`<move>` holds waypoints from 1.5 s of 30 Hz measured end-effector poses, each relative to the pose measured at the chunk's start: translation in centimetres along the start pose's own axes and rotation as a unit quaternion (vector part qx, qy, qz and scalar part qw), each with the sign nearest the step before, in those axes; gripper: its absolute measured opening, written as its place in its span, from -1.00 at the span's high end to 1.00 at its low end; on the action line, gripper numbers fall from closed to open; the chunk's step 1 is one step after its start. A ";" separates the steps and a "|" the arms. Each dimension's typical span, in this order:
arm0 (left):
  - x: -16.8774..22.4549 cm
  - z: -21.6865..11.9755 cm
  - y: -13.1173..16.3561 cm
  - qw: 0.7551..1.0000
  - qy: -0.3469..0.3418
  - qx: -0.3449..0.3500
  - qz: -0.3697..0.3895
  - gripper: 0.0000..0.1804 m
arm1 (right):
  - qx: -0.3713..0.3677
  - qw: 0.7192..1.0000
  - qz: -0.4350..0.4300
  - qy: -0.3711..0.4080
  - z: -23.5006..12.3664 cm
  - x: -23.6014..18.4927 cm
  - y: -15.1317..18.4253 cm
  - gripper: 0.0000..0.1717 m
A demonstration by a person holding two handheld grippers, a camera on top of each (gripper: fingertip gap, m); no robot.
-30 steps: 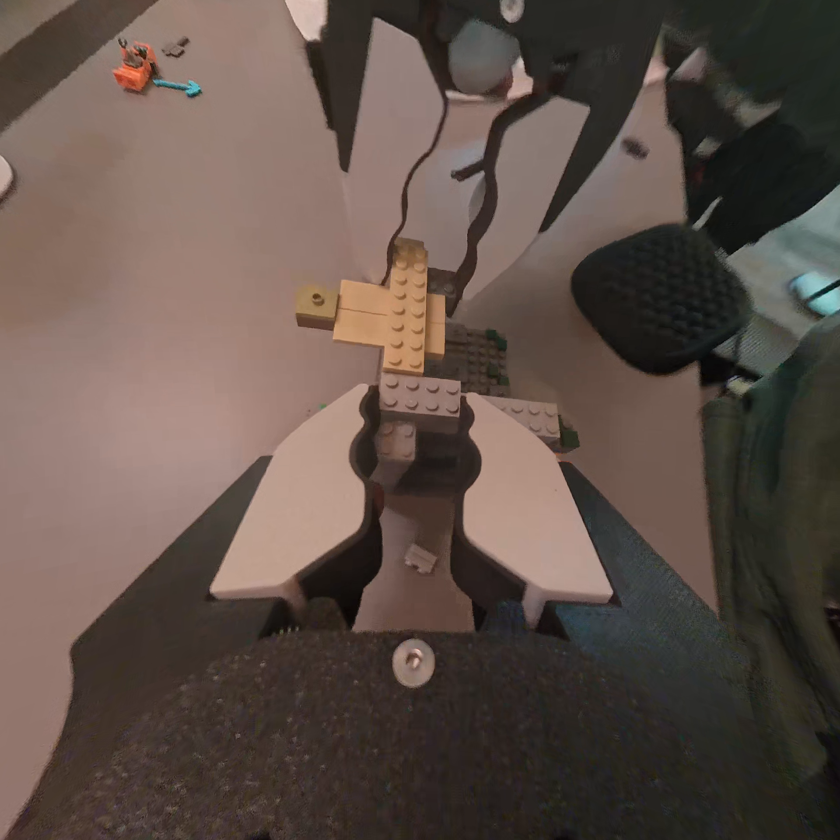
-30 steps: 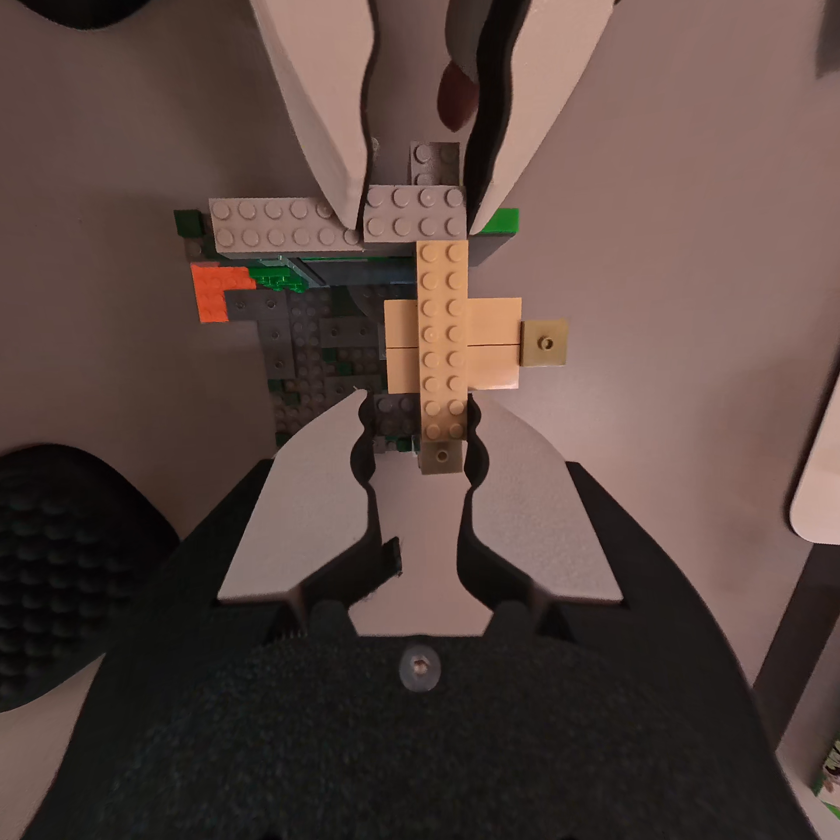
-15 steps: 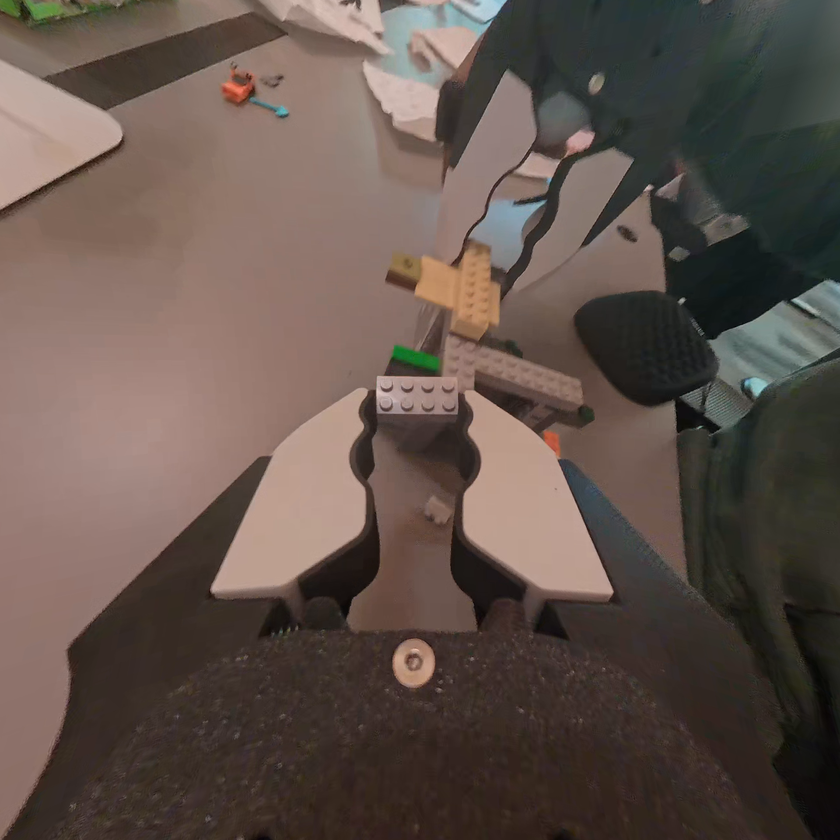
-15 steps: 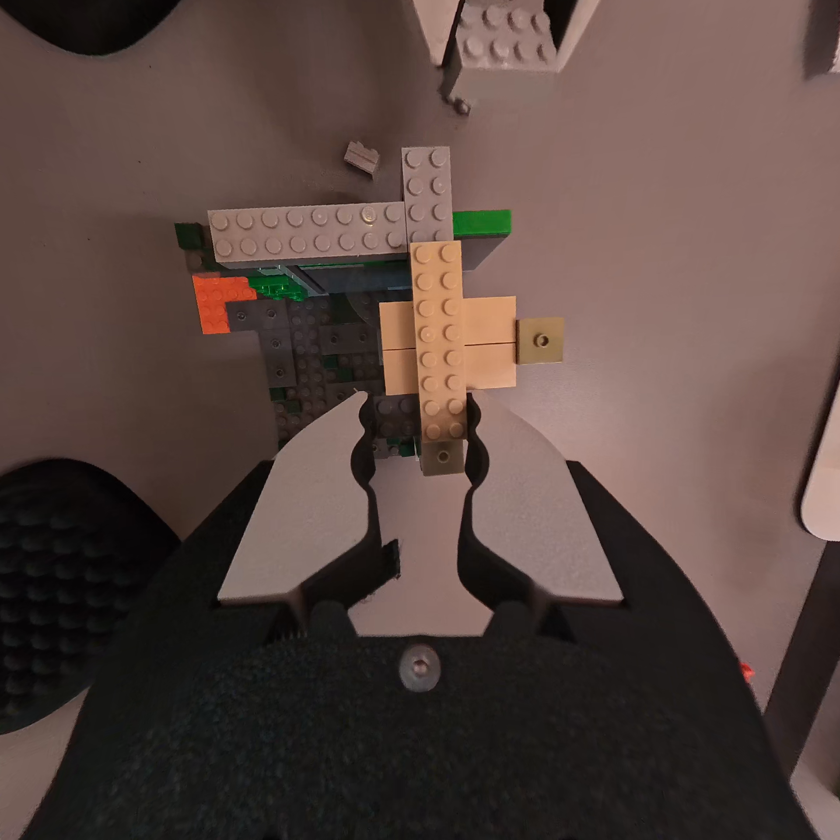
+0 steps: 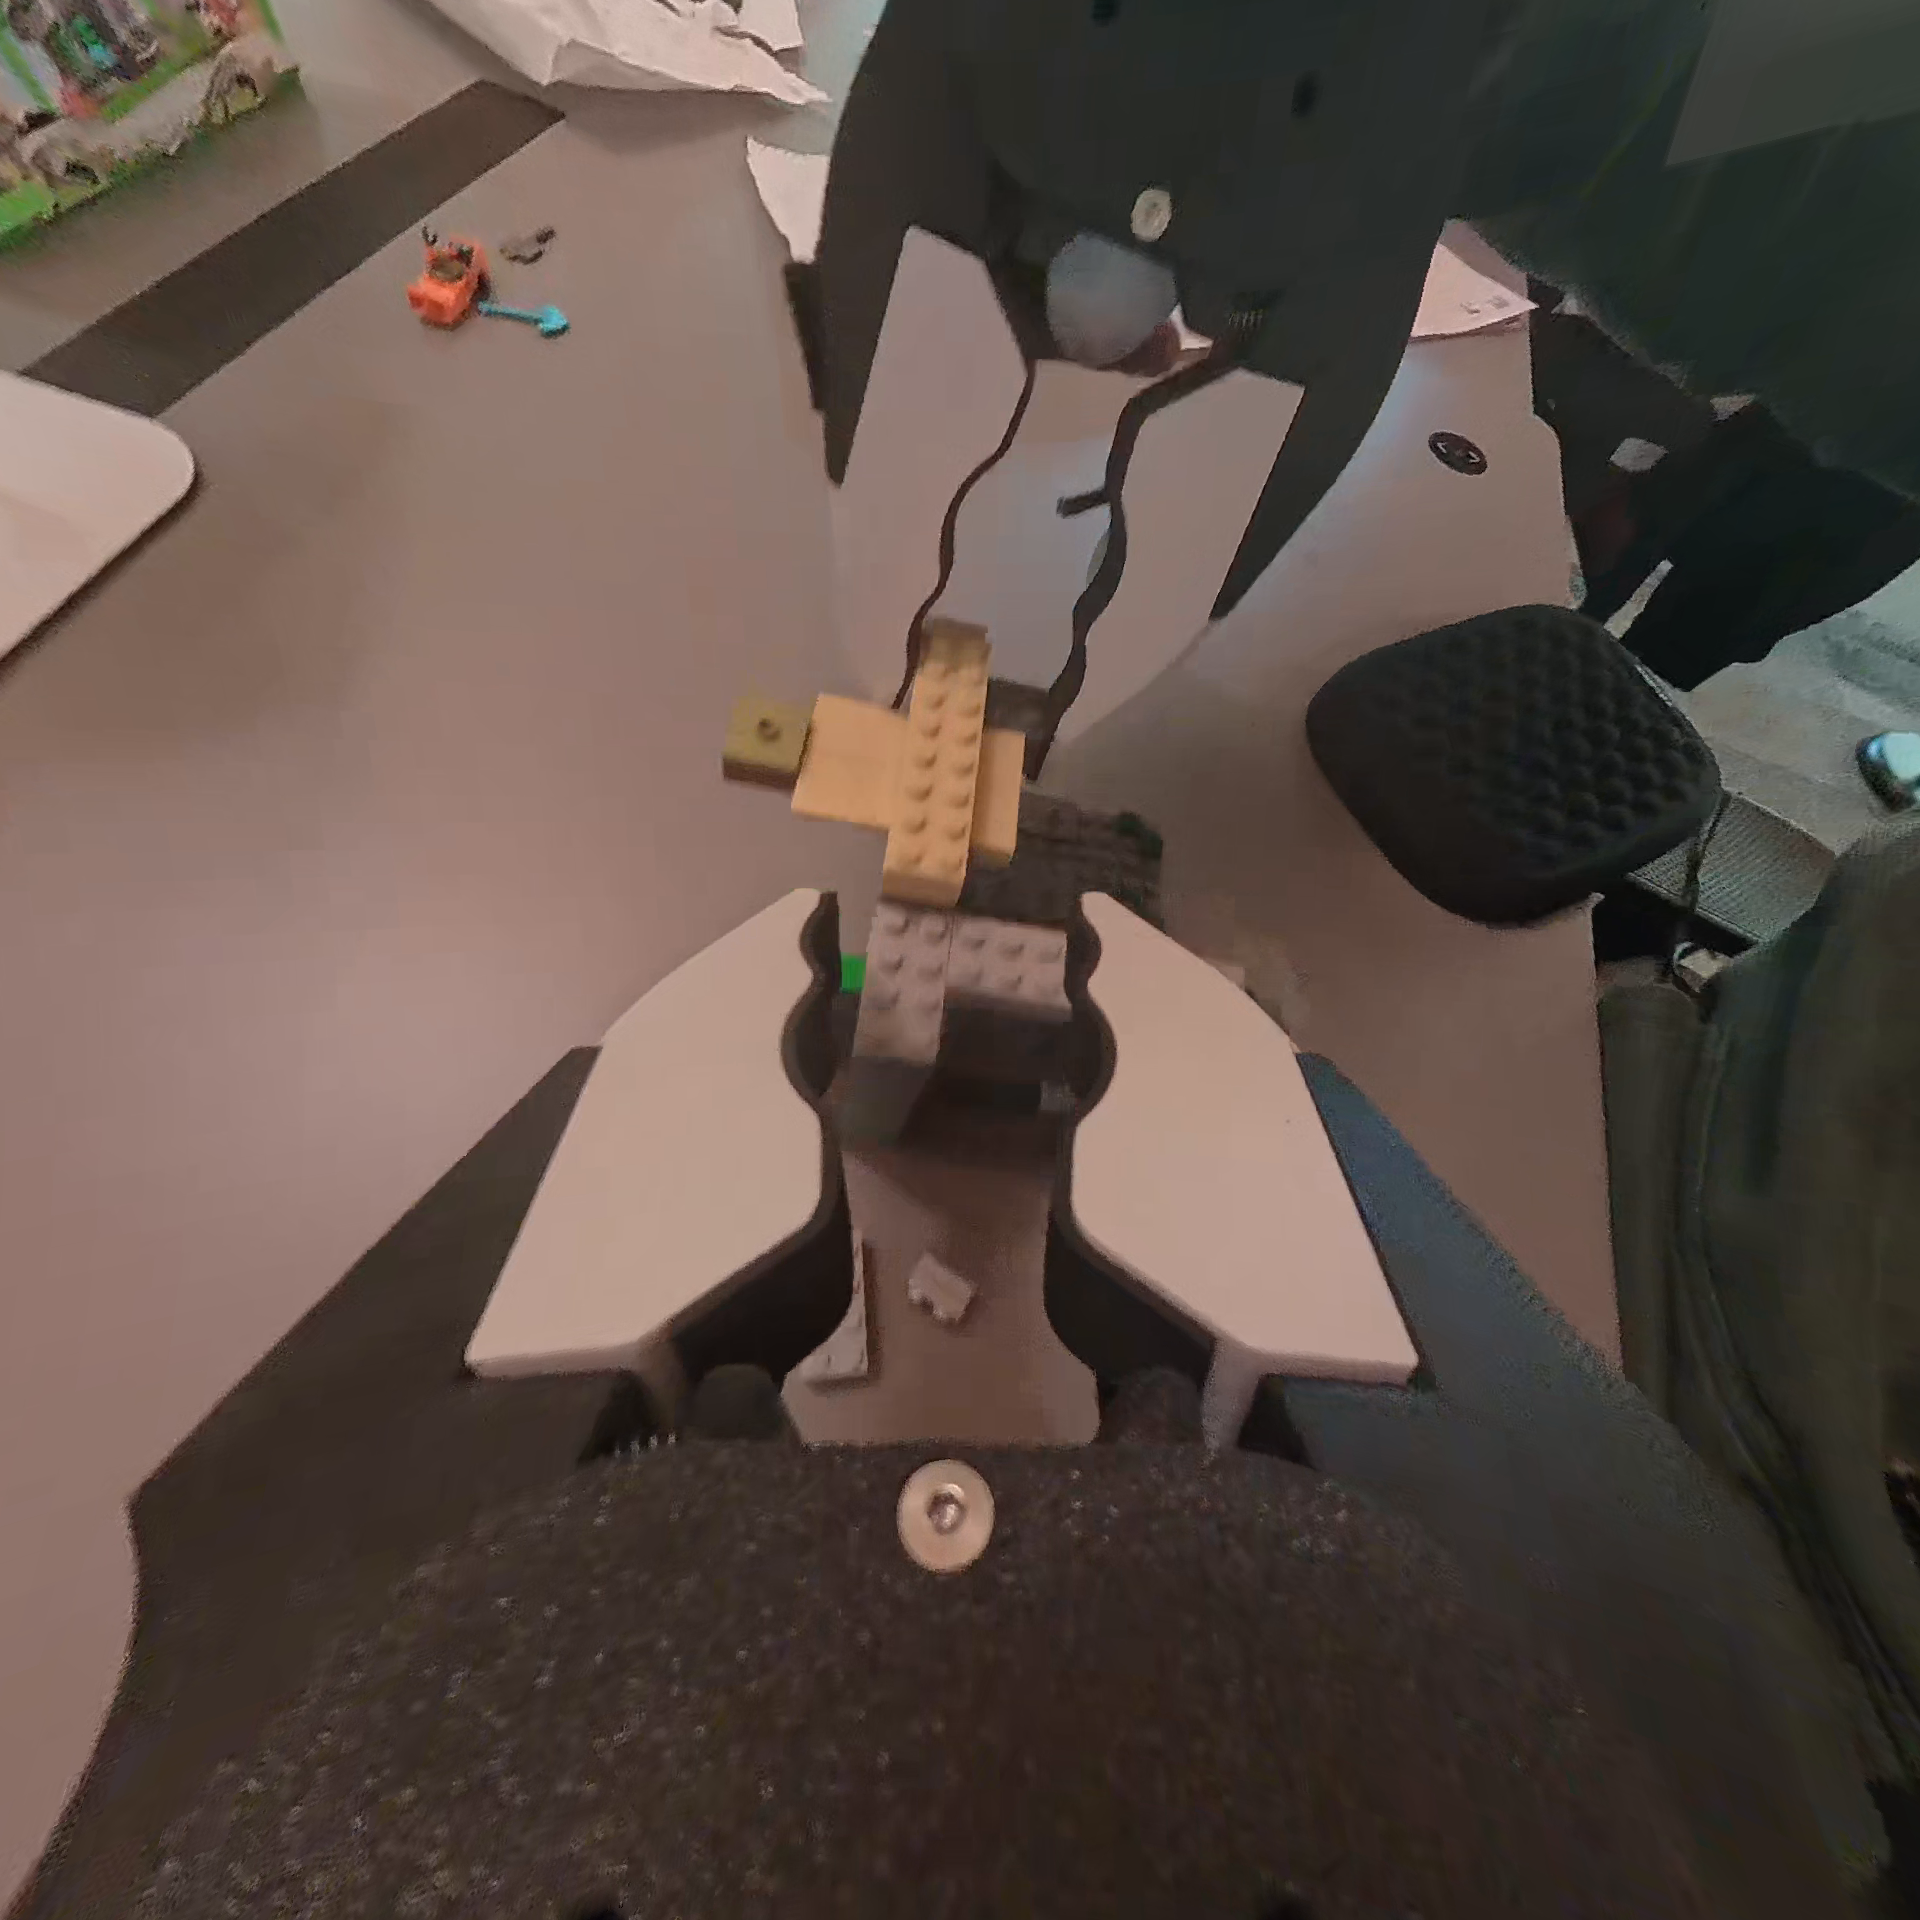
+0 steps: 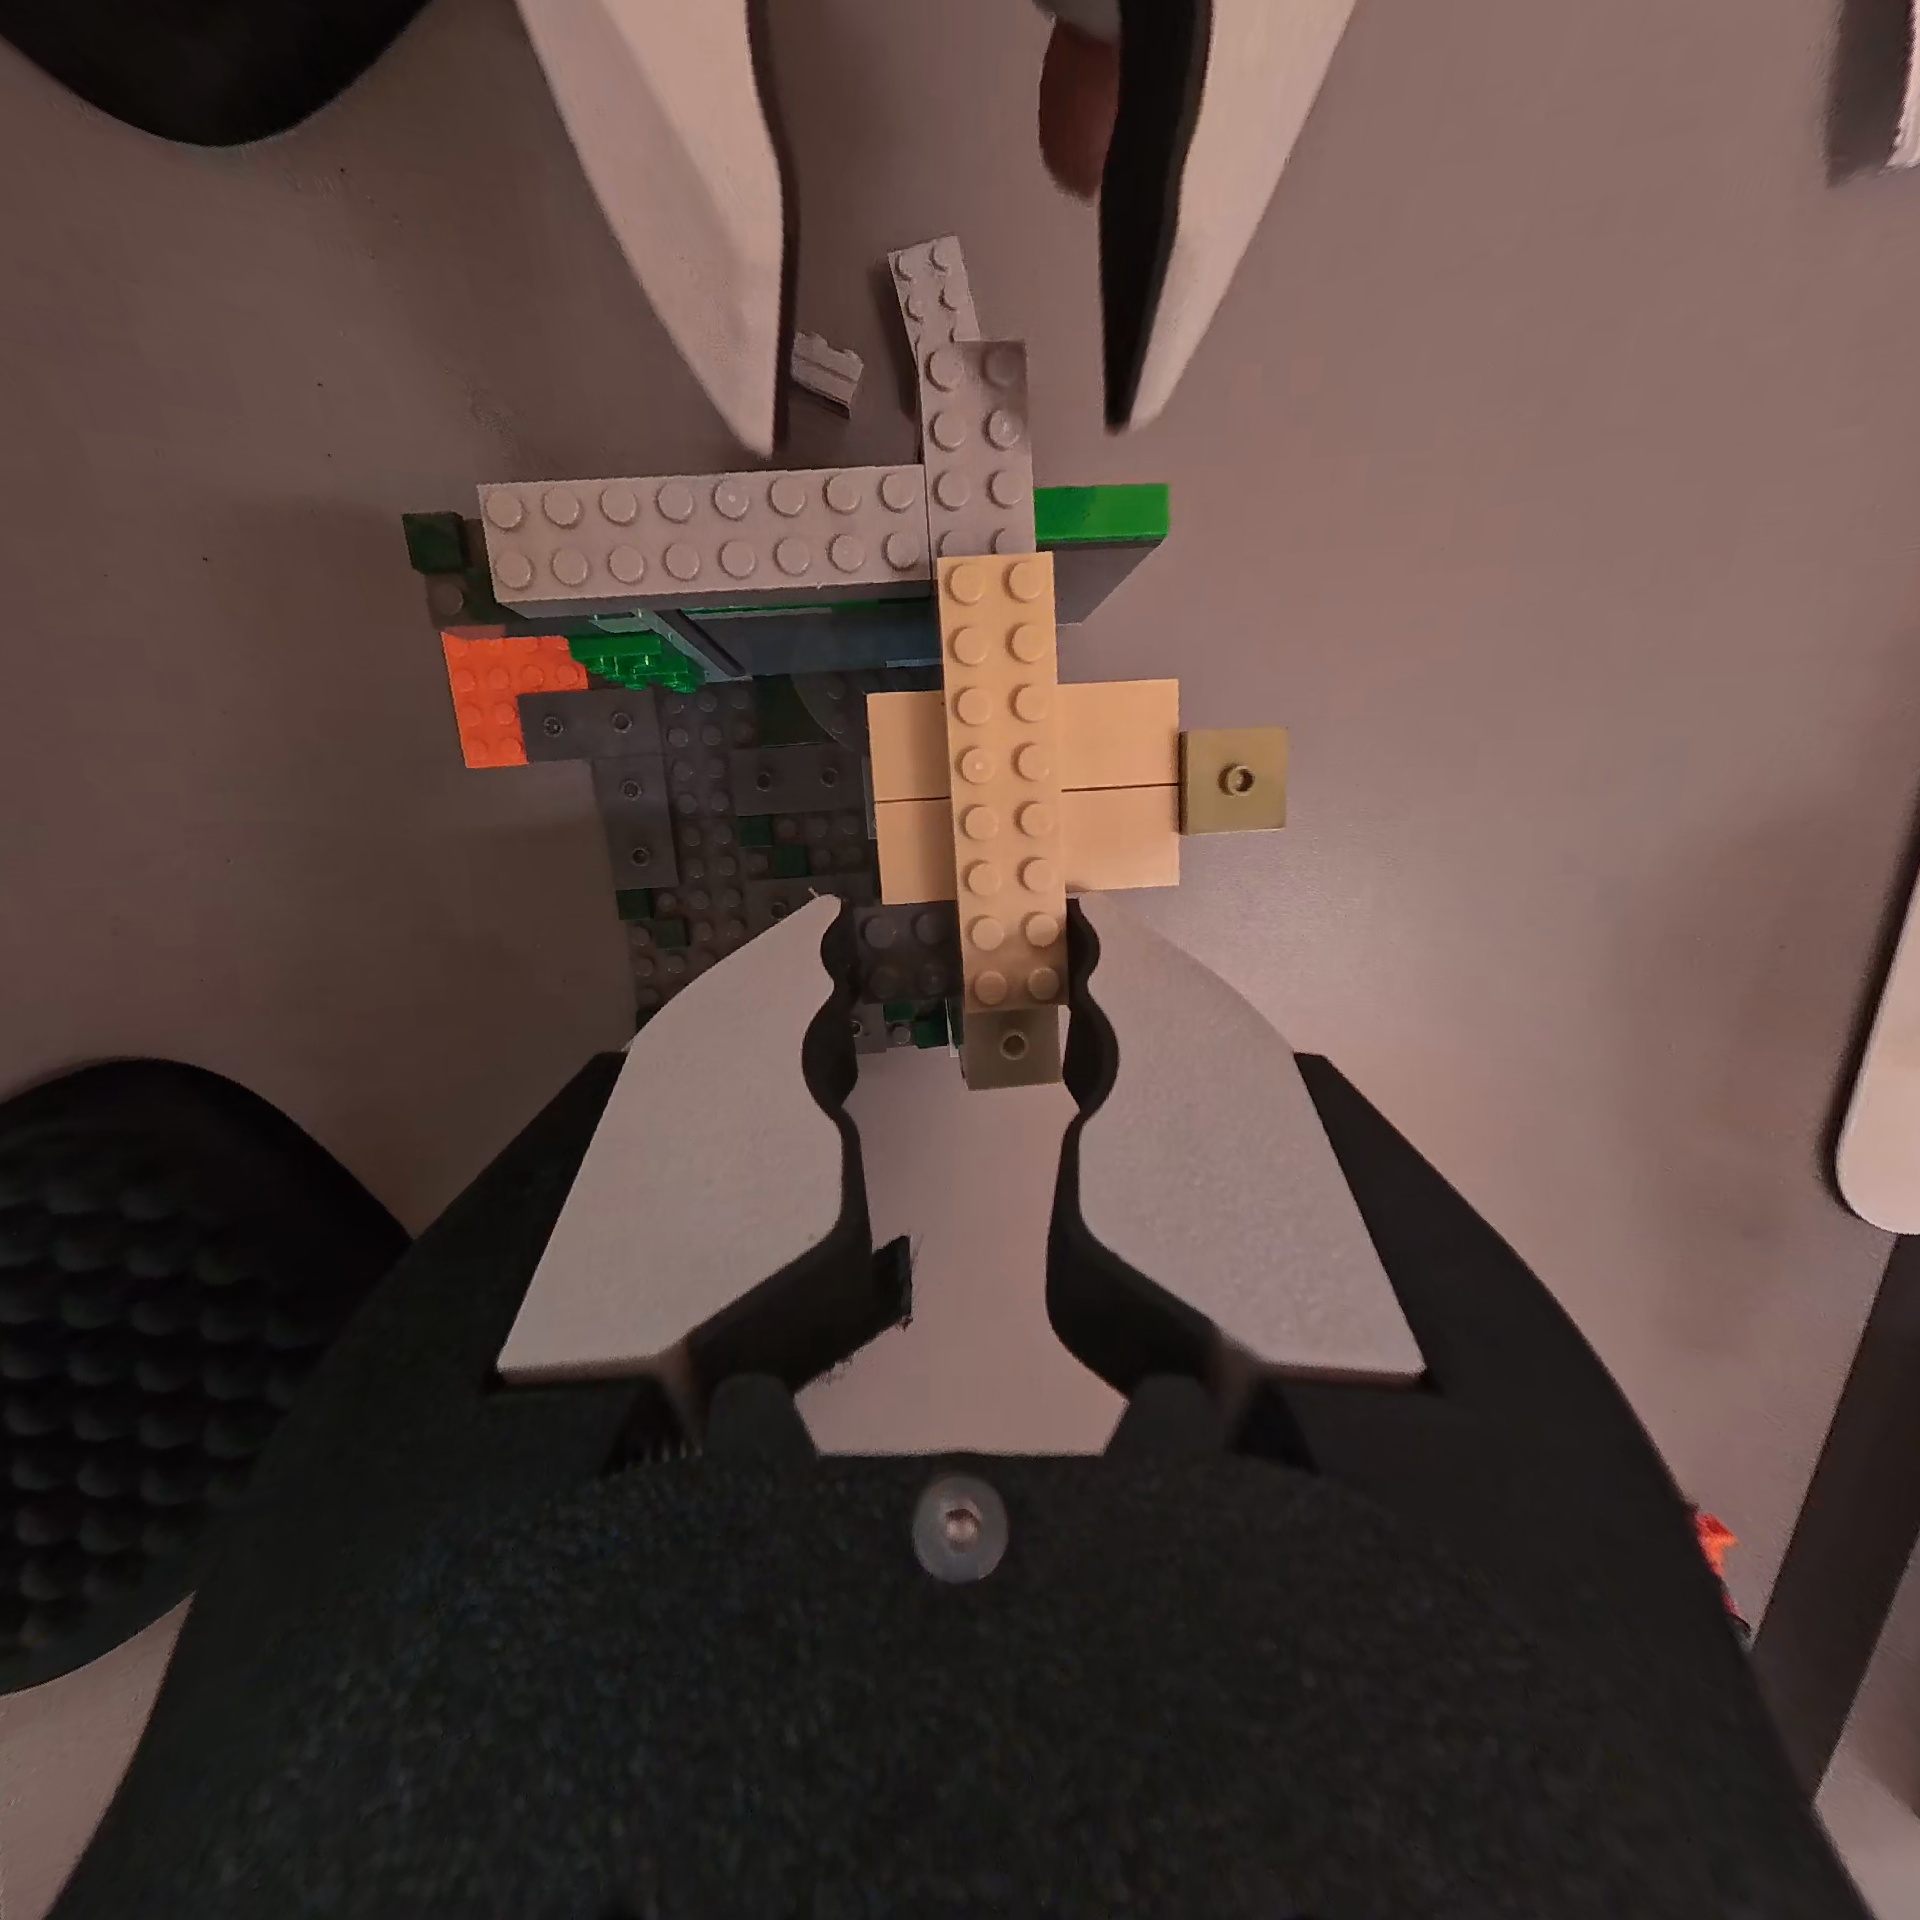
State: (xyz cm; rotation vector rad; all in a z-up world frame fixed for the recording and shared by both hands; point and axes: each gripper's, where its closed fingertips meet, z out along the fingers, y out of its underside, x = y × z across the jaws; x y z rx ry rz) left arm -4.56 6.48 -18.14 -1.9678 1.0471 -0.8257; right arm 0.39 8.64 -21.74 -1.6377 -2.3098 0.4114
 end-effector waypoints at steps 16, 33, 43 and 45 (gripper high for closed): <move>-0.7 2.8 0.8 0.985 -0.072 -0.115 0.106 0.81 | 0.002 1.000 -0.006 0.000 0.1 -0.2 -0.1 0.57; -0.7 2.5 0.2 0.988 -0.057 -0.061 0.130 0.81 | 0.005 1.000 0.021 -0.016 0.1 -0.4 -0.2 0.58; 0.0 1.3 -3.4 0.988 -0.060 -0.026 0.140 0.81 | 0.006 0.999 0.038 -0.022 0.5 0.1 -0.8 0.58; 0.1 1.0 -3.2 0.989 -0.056 -0.015 0.135 0.81 | 0.017 0.999 0.039 -0.023 0.5 -0.1 -0.8 0.58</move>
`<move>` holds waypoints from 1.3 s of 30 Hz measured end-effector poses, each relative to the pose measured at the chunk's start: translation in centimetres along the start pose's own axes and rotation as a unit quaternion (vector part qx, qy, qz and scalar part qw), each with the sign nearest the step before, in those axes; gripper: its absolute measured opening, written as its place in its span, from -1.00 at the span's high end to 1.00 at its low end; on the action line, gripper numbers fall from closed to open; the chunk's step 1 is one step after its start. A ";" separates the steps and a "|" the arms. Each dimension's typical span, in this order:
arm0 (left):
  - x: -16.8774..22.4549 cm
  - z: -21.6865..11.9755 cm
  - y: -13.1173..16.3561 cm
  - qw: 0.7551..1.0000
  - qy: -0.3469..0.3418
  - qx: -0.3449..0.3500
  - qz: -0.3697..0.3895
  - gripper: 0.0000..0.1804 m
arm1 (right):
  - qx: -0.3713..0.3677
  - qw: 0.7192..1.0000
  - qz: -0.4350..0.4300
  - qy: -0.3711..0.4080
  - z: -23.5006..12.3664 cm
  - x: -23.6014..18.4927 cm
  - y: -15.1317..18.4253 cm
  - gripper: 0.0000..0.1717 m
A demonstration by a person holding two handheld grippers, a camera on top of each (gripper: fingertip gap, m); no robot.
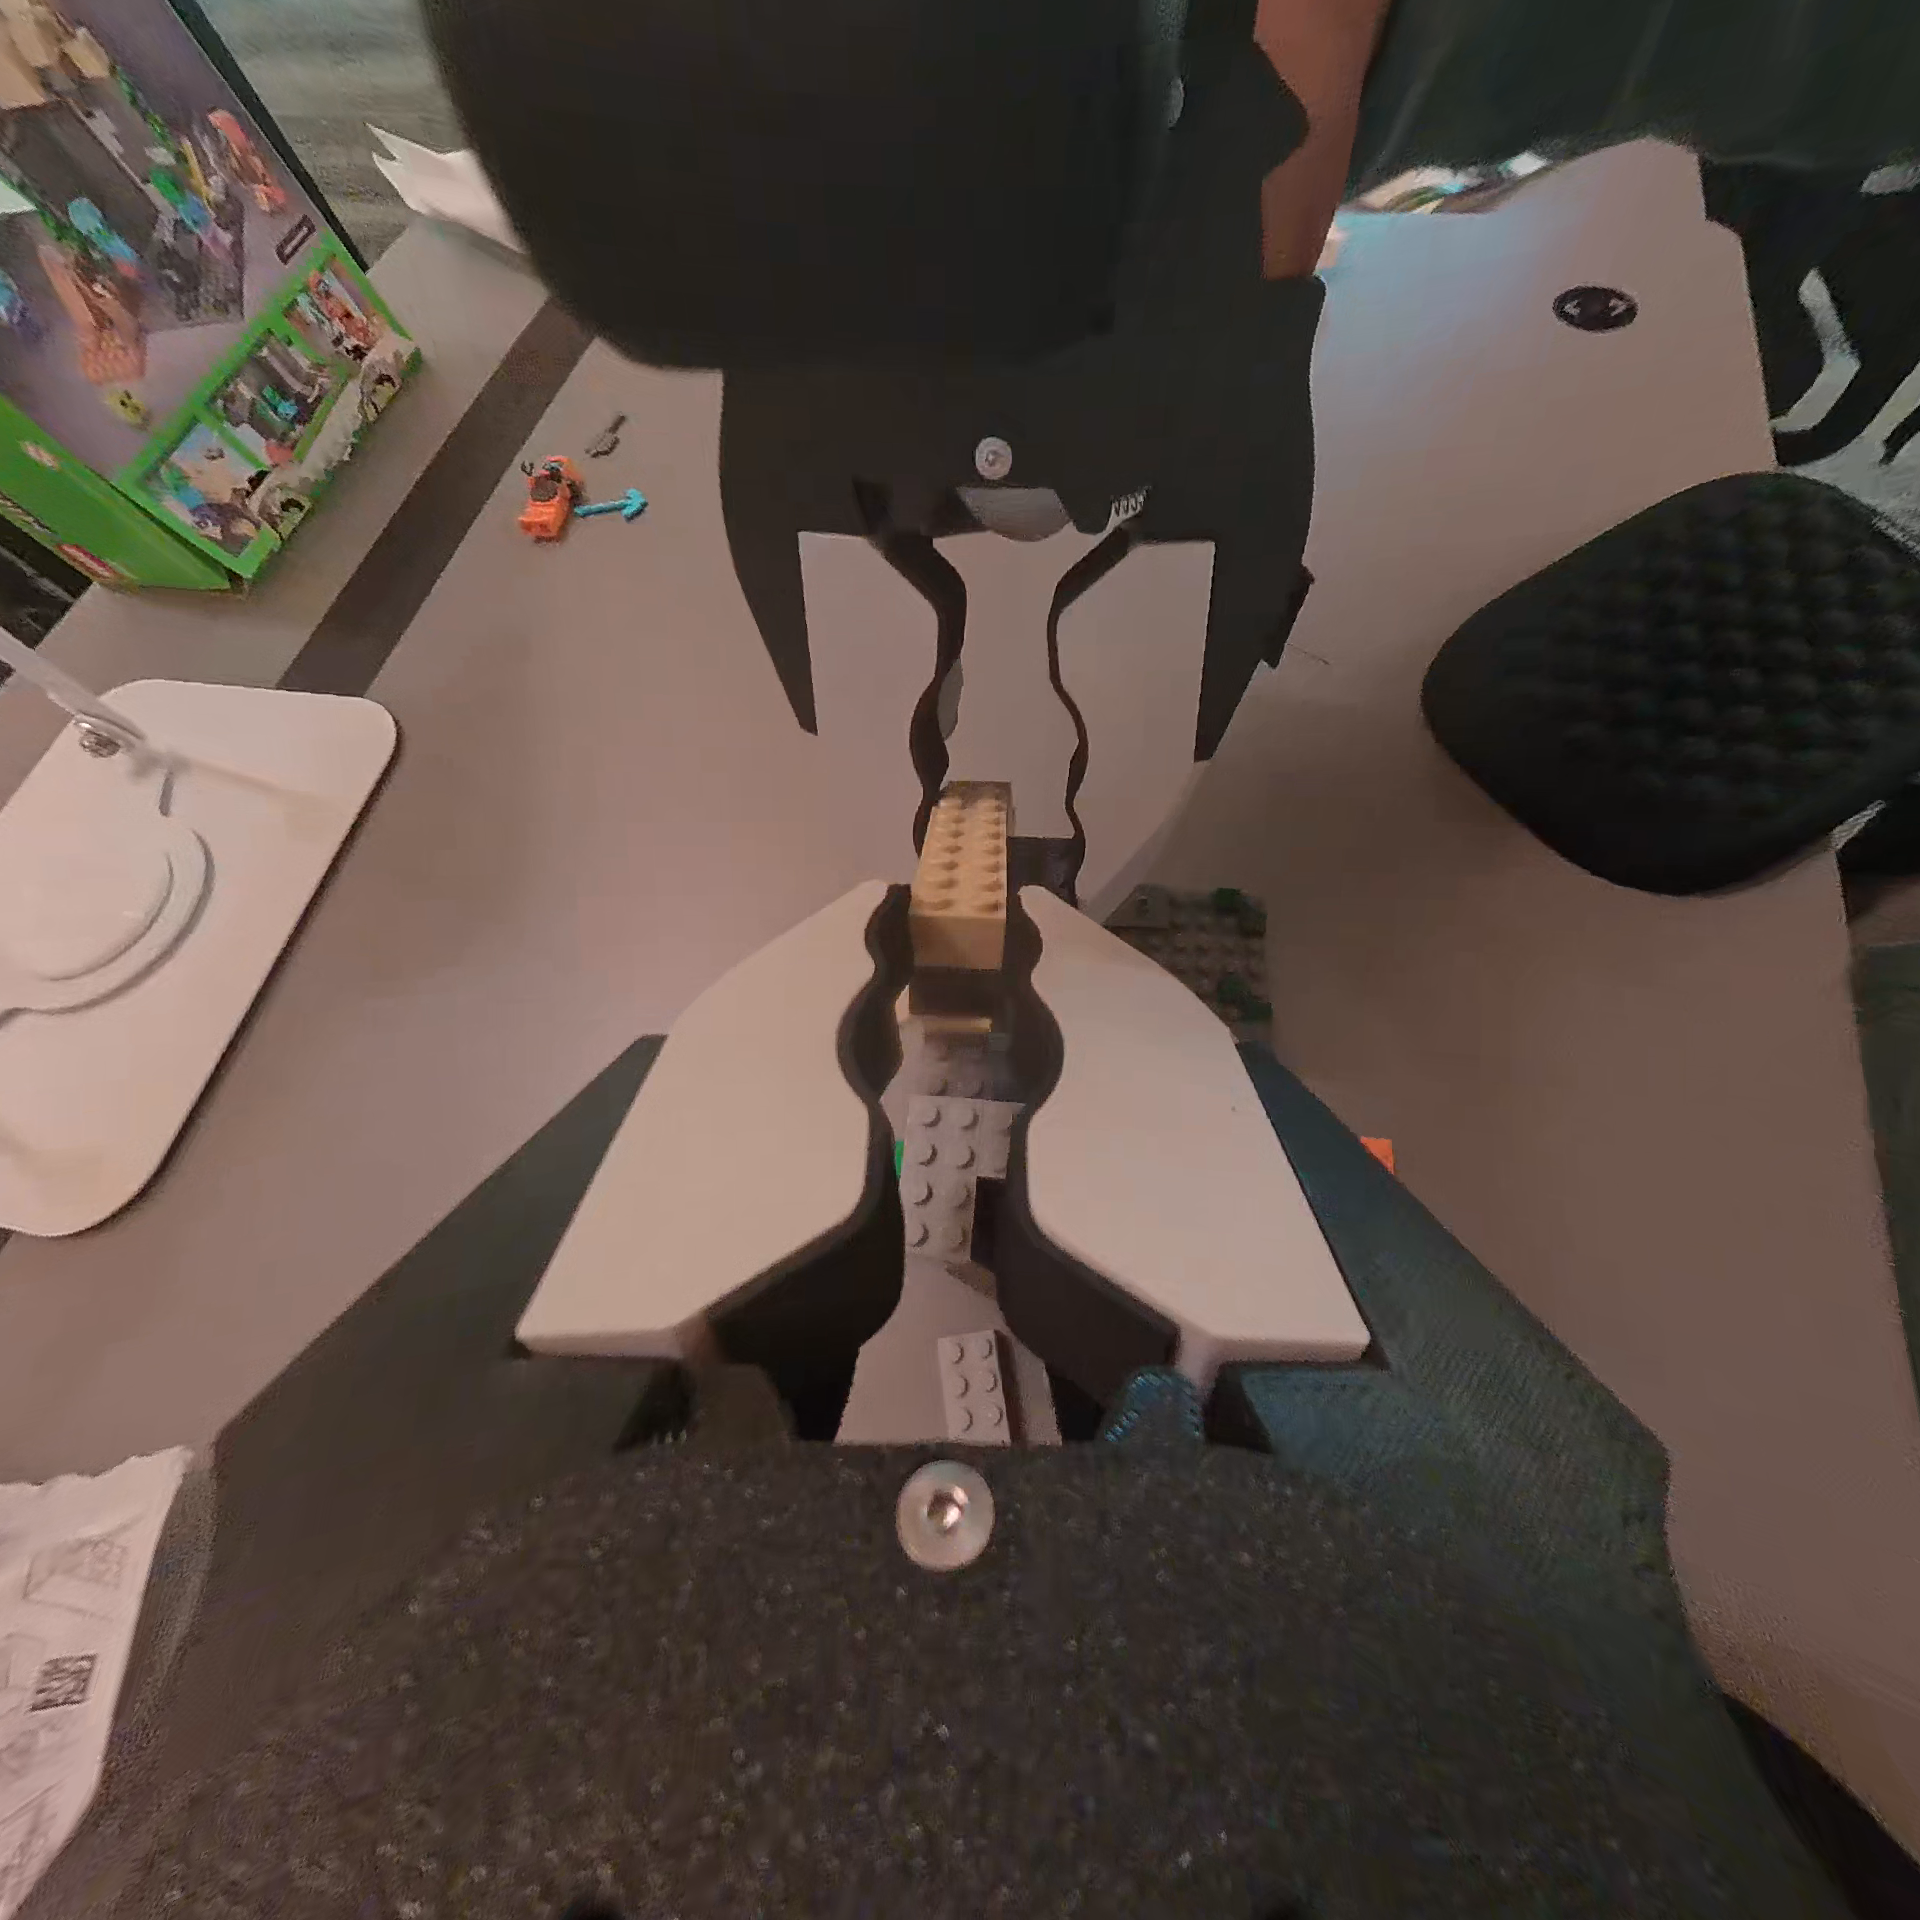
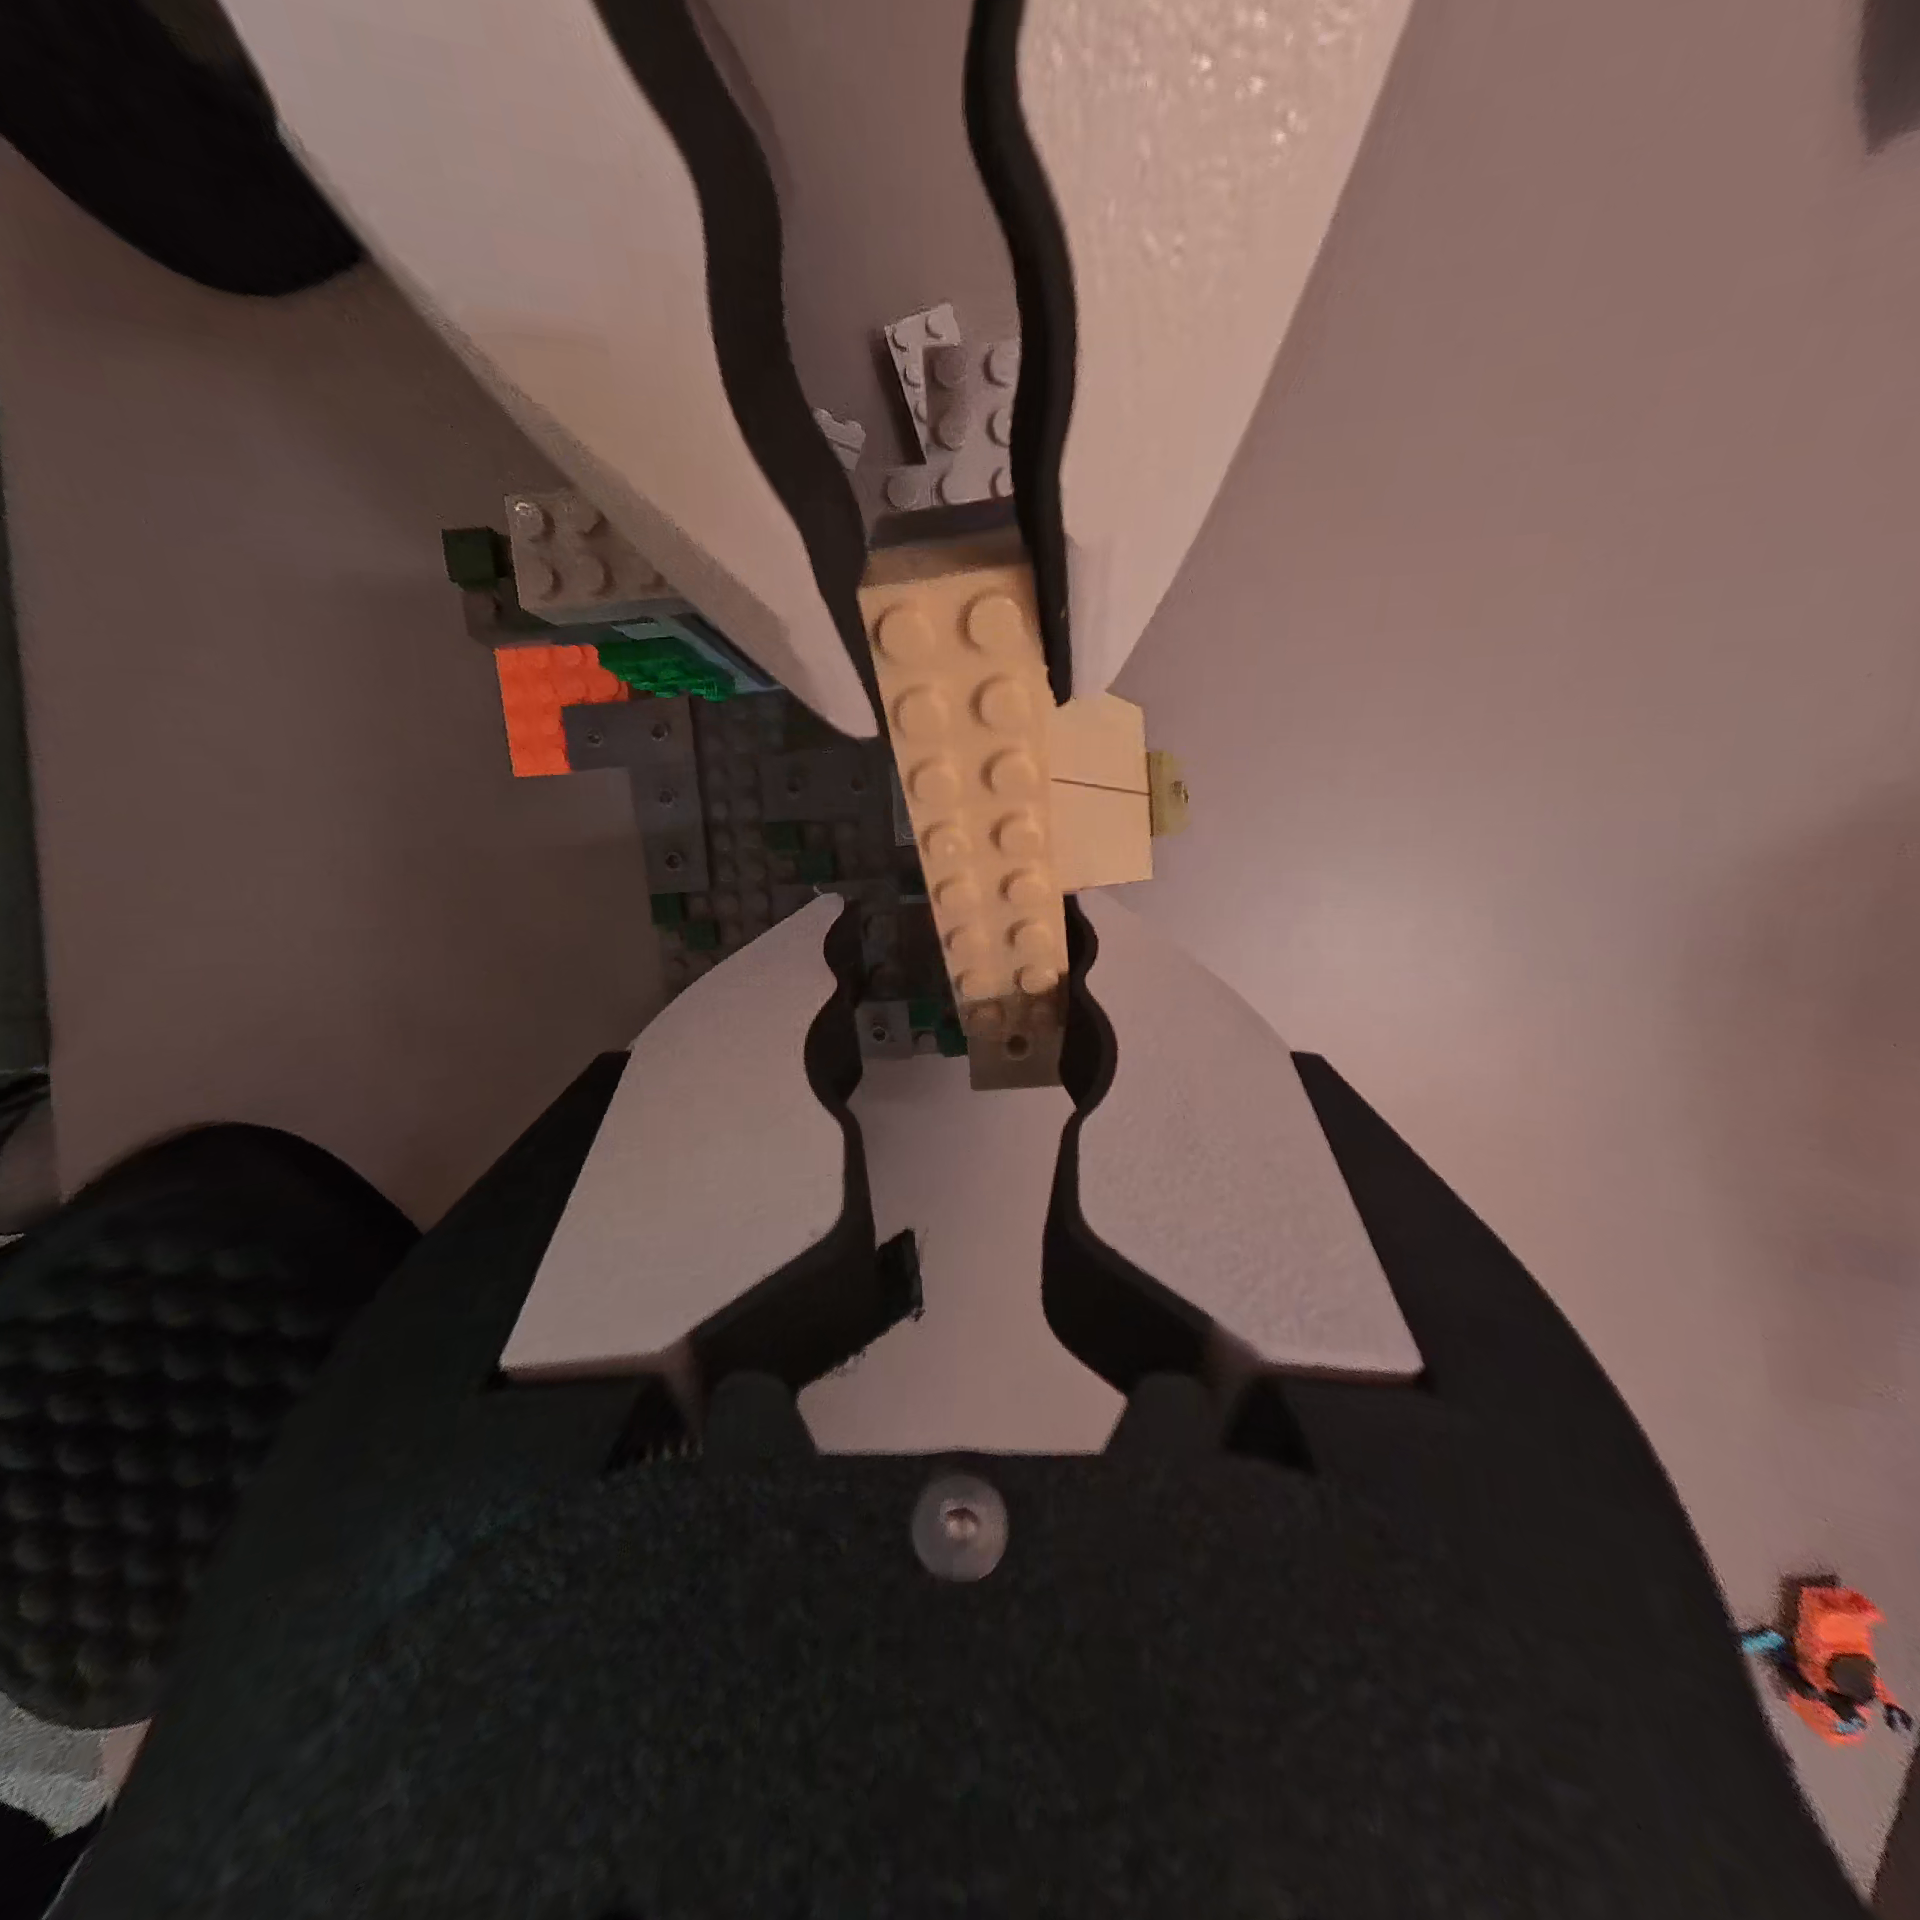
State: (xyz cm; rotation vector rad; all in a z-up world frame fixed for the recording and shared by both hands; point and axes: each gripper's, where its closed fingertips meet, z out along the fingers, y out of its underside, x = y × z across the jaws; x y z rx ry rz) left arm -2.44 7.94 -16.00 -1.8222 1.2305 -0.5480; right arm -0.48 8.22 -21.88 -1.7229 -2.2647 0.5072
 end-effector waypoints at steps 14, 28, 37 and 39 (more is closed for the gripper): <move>-1.1 -4.4 0.1 0.999 -0.022 0.042 -0.025 0.81 | 0.016 1.000 -0.005 0.005 0.0 -0.1 -0.2 0.59; -3.5 -8.6 9.5 0.991 -0.087 -0.031 -0.098 0.78 | 0.027 1.000 -0.012 0.010 0.0 -0.1 -0.3 0.59; -3.3 -6.0 5.3 0.995 -0.051 0.007 -0.080 0.71 | 0.033 0.999 -0.011 0.010 0.0 -0.2 -0.3 0.59; -3.4 -5.0 4.4 0.996 -0.045 0.011 -0.074 0.72 | 0.034 0.999 -0.011 0.011 0.0 -0.2 -0.3 0.59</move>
